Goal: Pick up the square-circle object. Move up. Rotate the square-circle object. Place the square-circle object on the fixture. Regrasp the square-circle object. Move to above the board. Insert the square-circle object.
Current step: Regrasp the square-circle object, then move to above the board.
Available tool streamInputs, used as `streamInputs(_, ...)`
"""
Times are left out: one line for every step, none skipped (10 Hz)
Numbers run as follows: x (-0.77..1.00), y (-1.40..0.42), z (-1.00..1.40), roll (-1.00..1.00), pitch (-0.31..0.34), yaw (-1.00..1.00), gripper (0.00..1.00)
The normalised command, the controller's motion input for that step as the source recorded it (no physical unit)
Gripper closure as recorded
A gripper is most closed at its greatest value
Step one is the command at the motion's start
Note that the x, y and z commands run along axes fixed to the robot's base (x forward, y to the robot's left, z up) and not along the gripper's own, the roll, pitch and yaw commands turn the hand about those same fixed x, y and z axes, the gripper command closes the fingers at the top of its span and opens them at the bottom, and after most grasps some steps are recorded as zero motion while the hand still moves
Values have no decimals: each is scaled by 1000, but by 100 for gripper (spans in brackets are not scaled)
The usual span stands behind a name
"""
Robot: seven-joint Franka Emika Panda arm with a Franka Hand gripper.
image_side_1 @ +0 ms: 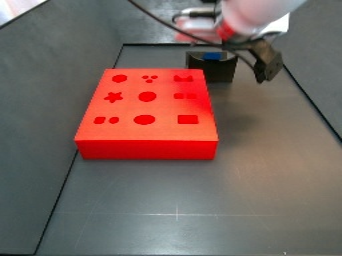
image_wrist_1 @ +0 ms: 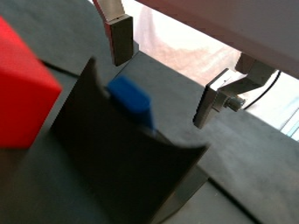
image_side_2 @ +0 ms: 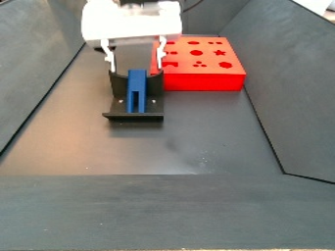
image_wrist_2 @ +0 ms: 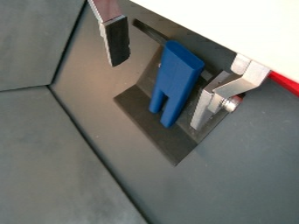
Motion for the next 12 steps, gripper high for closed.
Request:
streamInputs(80,10,-586,75,-33,-35,0)
streamInputs(72,10,-439,72,-25,-29,0)
streamInputs(69,5,-248,69,-12,-15,0)
streamInputs(19,0,-178,57,7,-11,0)
streamInputs(7,-5,-168,53,3,-7,0)
streamInputs(8,-4,-167,53,4,0,0)
streamInputs(8,-3,-167,53,4,3,0)
streamInputs(0,0,-167,0,0,0,100)
streamInputs(125,242,1000,-91,-228,56,100)
streamInputs(124,241,1000,-92,-225,52,100)
streamInputs(105,228,1000,-98,-202,-26,100)
streamInputs(97,221,1000,-83,-189,-75,100)
